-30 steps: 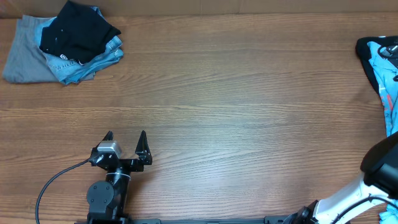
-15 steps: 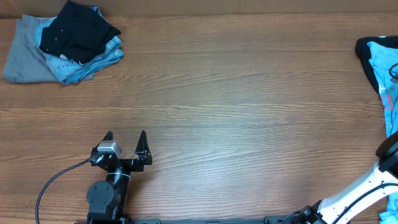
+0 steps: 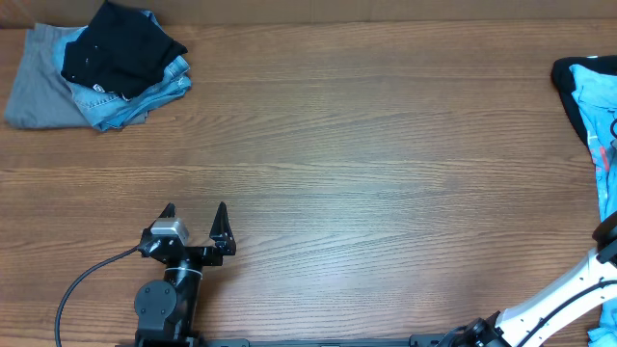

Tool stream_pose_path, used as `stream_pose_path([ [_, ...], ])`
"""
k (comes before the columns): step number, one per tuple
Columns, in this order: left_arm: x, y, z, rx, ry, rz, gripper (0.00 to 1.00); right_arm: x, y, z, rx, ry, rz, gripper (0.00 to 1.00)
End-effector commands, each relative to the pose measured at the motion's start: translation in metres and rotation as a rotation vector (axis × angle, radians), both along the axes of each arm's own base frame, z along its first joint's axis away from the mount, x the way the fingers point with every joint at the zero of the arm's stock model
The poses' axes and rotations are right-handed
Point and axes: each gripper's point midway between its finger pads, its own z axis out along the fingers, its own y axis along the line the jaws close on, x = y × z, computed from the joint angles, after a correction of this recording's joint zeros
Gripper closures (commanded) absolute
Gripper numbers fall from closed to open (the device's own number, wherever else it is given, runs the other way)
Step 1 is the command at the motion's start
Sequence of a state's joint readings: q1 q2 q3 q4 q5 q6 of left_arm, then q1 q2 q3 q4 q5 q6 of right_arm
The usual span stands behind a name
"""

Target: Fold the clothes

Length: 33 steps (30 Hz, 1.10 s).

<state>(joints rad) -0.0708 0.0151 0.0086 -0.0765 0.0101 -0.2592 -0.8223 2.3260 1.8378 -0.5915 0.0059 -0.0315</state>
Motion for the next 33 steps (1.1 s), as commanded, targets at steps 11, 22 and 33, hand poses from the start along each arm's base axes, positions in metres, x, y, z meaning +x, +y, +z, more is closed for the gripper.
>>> stream_pose_path([
  [11,0.0,0.001,0.0,0.012,-0.007,0.005,0.0,0.018,0.001,0.0,0.01,-0.057,0.043,0.22],
  [22,0.0,0.001,0.0,0.012,-0.007,0.005,0.0,0.018,0.0,0.0,0.011,-0.062,0.036,0.69],
  [33,0.0,0.001,0.0,0.012,-0.007,0.005,0.0,0.017,0.001,0.0,0.013,-0.059,0.036,0.84],
])
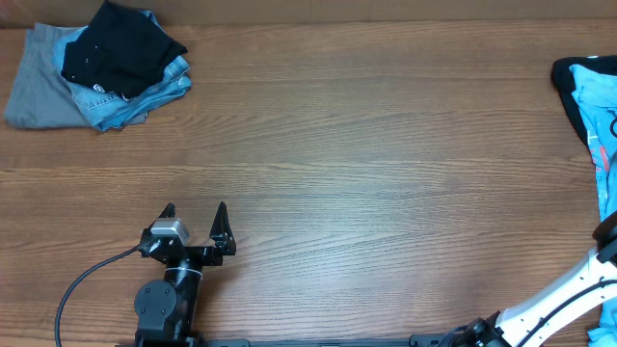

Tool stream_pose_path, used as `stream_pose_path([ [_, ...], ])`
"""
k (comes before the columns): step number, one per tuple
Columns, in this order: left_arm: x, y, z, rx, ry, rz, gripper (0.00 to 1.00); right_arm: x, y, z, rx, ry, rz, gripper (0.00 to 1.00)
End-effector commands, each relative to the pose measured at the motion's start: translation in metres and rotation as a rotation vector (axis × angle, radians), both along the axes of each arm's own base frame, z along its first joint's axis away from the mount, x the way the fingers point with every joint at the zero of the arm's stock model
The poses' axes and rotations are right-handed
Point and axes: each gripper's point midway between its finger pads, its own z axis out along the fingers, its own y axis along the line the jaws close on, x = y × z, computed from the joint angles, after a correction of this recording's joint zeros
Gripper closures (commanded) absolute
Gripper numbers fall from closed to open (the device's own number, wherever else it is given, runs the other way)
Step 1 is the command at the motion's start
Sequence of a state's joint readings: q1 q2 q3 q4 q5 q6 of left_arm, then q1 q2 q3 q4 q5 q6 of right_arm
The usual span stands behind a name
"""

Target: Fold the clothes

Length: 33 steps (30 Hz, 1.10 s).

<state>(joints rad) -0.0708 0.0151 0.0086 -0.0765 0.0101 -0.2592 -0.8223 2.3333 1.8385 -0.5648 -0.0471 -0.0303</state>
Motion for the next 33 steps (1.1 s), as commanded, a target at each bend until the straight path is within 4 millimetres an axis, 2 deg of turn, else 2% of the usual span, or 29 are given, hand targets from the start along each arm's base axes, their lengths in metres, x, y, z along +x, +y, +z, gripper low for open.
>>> stream_pose_path([
  [1,0.0,0.001,0.0,0.013,-0.007,0.005,0.0,0.007,-0.002,0.0,-0.004,-0.012,0.008,0.86],
  [8,0.0,0.001,0.0,0.013,-0.007,0.005,0.0,0.007,-0.002,0.0,-0.004,-0.013,0.009,0.79],
  [9,0.0,0.001,0.0,0.012,-0.007,0.005,0.0,0.007,-0.002,0.0,-0.005,-0.013,0.009,0.8],
  [12,0.0,0.001,0.0,0.012,-0.007,0.005,0.0,0.007,-0.002,0.0,-0.004,-0.012,0.009,0.96],
  [18,0.0,0.001,0.0,0.012,-0.007,0.005,0.0,0.006,0.0,0.006,0.001,-0.013,0.005,0.96],
  [22,0.0,0.001,0.0,0.012,-0.007,0.005,0.0,0.013,0.004,0.03,0.023,-0.076,-0.023,0.96],
  [28,0.0,0.001,0.0,0.012,-0.007,0.005,0.0,0.06,0.061,0.109,0.116,-0.315,0.145,0.96],
  [30,0.0,0.001,0.0,0.013,-0.007,0.005,0.0,0.077,0.087,0.132,0.138,-0.37,0.195,0.96],
  [33,0.0,0.001,0.0,0.012,-0.007,0.005,0.0,0.105,0.14,0.158,0.162,-0.415,0.306,0.96],
])
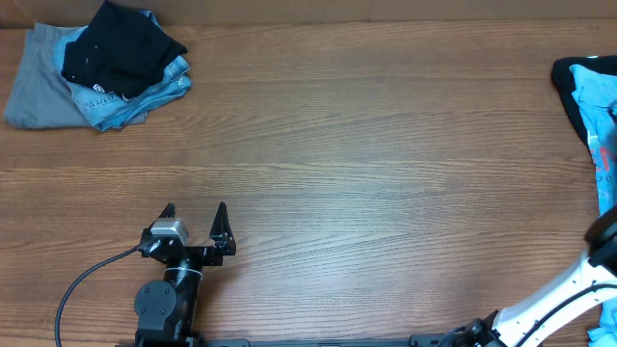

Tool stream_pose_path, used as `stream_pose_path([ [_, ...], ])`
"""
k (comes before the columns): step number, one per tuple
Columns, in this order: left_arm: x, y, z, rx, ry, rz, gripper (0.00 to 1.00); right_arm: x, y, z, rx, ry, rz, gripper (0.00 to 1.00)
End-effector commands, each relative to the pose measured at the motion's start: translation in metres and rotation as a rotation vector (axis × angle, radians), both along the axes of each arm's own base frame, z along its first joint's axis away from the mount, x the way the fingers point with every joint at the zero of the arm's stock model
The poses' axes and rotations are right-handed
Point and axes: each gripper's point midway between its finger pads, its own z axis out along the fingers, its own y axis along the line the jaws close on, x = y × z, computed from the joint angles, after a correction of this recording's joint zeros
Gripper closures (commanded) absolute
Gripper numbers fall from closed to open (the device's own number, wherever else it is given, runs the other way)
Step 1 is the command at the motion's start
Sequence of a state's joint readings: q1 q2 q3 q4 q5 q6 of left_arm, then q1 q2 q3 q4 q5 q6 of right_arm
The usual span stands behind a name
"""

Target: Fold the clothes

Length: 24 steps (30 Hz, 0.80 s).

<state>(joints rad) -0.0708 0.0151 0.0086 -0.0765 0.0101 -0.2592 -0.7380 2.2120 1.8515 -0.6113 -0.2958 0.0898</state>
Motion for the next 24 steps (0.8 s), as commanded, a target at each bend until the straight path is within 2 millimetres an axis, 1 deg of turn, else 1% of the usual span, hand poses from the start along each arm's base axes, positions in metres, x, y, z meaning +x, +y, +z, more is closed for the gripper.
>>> stream_pose_path([
  [1,0.0,0.001,0.0,0.012,-0.007,0.005,0.0,0.056,0.088,0.091,0.013,-0.201,0.197,0.96],
  [3,0.0,0.001,0.0,0.012,-0.007,0.005,0.0,0.074,0.132,0.098,0.034,-0.212,0.261,0.96],
  [4,0.0,0.001,0.0,0.012,-0.007,0.005,0.0,0.083,0.159,0.099,0.053,-0.213,0.299,0.96],
  [6,0.0,0.001,0.0,0.012,-0.007,0.005,0.0,0.1,0.22,0.099,0.094,-0.213,0.391,0.96],
  [7,0.0,0.001,0.0,0.012,-0.007,0.005,0.0,0.105,0.246,0.099,0.106,-0.211,0.433,0.96],
  [8,0.0,0.001,0.0,0.012,-0.007,0.005,0.0,0.11,0.28,0.099,0.117,-0.208,0.487,0.96],
  [9,0.0,0.001,0.0,0.012,-0.007,0.005,0.0,0.114,0.315,0.1,0.123,-0.208,0.548,0.96],
  [11,0.0,0.001,0.0,0.013,-0.007,0.005,0.0,0.115,0.375,0.101,0.135,-0.209,0.649,0.96],
  [12,0.0,0.001,0.0,0.012,-0.007,0.005,0.0,0.112,0.416,0.102,0.15,-0.207,0.707,0.96],
  [13,0.0,0.001,0.0,0.013,-0.007,0.005,0.0,0.109,0.445,0.101,0.163,-0.201,0.742,0.96],
  [15,0.0,0.001,0.0,0.012,-0.007,0.005,0.0,0.097,0.509,0.103,0.184,-0.196,0.816,0.96],
  [16,0.0,0.001,0.0,0.012,-0.007,0.005,0.0,0.089,0.539,0.103,0.189,-0.195,0.857,0.96],
  [18,0.0,0.001,0.0,0.012,-0.007,0.005,0.0,0.065,0.608,0.105,0.199,-0.195,0.942,0.96],
  [19,0.0,0.001,0.0,0.012,-0.007,0.005,0.0,0.057,0.627,0.105,0.198,-0.195,0.96,0.96],
  [22,0.0,0.001,0.0,0.012,-0.007,0.005,0.0,0.022,0.691,0.107,0.194,-0.197,1.02,0.96],
  [24,0.0,0.001,0.0,0.012,-0.007,0.005,0.0,0.0,0.724,0.109,0.218,-0.199,1.067,0.96],
])
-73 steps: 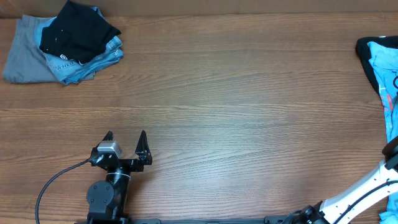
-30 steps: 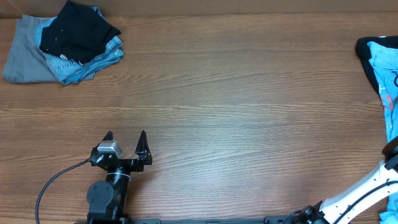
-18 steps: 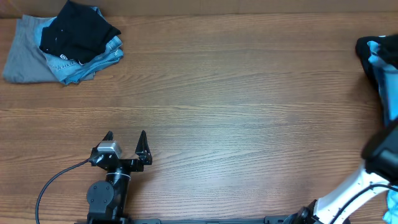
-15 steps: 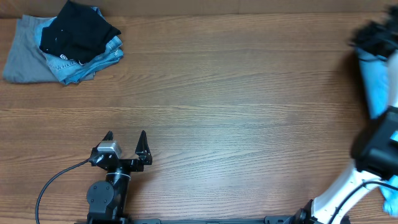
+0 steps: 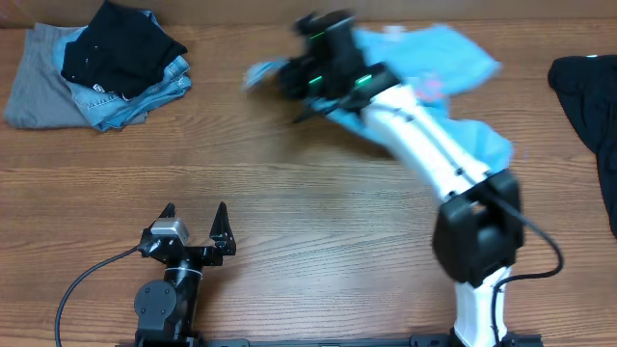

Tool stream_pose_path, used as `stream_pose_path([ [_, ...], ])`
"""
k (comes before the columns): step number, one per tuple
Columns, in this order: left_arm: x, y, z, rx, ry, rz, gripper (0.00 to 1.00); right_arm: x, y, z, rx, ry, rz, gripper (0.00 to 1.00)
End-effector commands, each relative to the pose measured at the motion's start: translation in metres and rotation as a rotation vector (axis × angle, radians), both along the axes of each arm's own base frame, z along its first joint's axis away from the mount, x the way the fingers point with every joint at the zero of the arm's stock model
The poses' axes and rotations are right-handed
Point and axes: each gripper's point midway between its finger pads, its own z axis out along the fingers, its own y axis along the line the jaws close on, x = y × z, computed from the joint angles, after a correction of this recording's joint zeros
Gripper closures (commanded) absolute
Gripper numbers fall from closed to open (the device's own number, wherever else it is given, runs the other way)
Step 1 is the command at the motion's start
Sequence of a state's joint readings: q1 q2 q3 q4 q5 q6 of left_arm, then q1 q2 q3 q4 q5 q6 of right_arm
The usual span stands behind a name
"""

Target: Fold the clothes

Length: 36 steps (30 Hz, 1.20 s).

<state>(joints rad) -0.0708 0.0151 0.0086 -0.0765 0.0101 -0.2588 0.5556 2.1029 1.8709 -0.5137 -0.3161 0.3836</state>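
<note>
A light blue garment [image 5: 439,67] with a pink print is spread loosely across the far middle of the table, blurred by motion. My right gripper [image 5: 294,79] is at its left end, reaching far over the table, and looks shut on the cloth there; a blue fold sticks out past the fingers. A black garment [image 5: 588,92] lies at the right edge. My left gripper [image 5: 195,208] stands open and empty near the front left, well away from any clothing.
A pile of clothes [image 5: 106,67] sits at the back left corner: grey at the bottom, blue denim on it, a black piece on top. The wooden table [image 5: 308,193] runs the full width of the view.
My right arm was at the far right edge beside the heap; now it stretches to the back middle with the light blue garment pulled off the black one. My left arm stayed put.
At all three earlier moments the light blue garment lay on the black one at the right edge, with my right arm low at that corner and my left gripper open at the front left. Now the blue garment lies across the back middle, held by my right gripper.
</note>
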Motion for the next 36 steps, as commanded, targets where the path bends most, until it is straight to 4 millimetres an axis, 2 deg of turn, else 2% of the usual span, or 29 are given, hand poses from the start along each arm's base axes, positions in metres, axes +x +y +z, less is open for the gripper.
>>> stream_pose_path([
  [1,0.0,0.001,0.0,0.012,-0.007,0.005,0.0,-0.019,0.032,0.024,0.036,-0.028,-0.011,0.85],
  [2,0.0,0.001,0.0,0.012,-0.007,0.005,0.0,-0.026,0.04,0.025,0.03,-0.037,-0.003,0.69],
  [5,0.0,0.001,0.0,0.012,-0.007,0.005,0.0,-0.03,0.042,0.029,0.006,-0.042,-0.014,0.71],
  [7,0.0,0.001,0.0,0.012,-0.007,0.005,0.0,-0.031,0.035,0.036,-0.005,-0.028,-0.022,0.7],
  [8,0.0,0.001,0.0,0.012,-0.007,0.005,0.0,-0.031,0.028,0.041,-0.011,-0.021,-0.031,0.68],
  [9,0.0,0.001,0.0,0.012,-0.007,0.005,0.0,-0.03,0.02,0.047,-0.017,-0.015,-0.043,0.59],
  [10,0.0,0.001,0.0,0.012,-0.007,0.005,0.0,-0.029,0.008,0.054,-0.027,-0.008,-0.058,0.42],
  [11,0.0,0.001,0.0,0.012,-0.007,0.005,0.0,-0.027,-0.011,0.066,-0.039,0.0,-0.083,0.35],
  [12,0.0,0.001,0.0,0.012,-0.007,0.005,0.0,-0.027,-0.016,0.068,-0.041,0.003,-0.09,0.34],
  [14,0.0,0.001,0.0,0.012,-0.007,0.005,0.0,-0.025,-0.054,0.085,-0.057,0.028,-0.151,0.26],
  [15,0.0,0.001,0.0,0.012,-0.007,0.005,0.0,-0.023,-0.073,0.09,-0.065,0.043,-0.183,0.14],
  [17,0.0,0.001,0.0,0.012,-0.007,0.005,0.0,-0.025,-0.119,0.098,-0.088,0.086,-0.26,0.04],
  [19,0.0,0.001,0.0,0.012,-0.007,0.005,0.0,-0.027,-0.159,0.1,-0.109,0.132,-0.333,0.0],
  [21,0.0,0.001,0.0,0.012,-0.007,0.005,0.0,-0.031,-0.202,0.094,-0.138,0.203,-0.414,0.0],
  [25,0.0,0.001,0.0,0.012,-0.007,0.005,0.0,-0.05,-0.267,0.063,-0.205,0.395,-0.54,0.0],
  [30,0.0,0.001,0.0,0.012,-0.007,0.005,0.0,-0.069,-0.319,0.018,-0.345,0.531,-0.663,0.0],
  [33,0.0,0.004,0.002,0.013,-0.015,0.022,0.0,-0.079,-0.329,-0.006,-0.386,0.595,-0.679,0.0],
  [36,0.0,0.005,0.002,0.009,-0.012,0.028,0.0,-0.088,-0.326,-0.026,-0.386,0.65,-0.663,0.0],
])
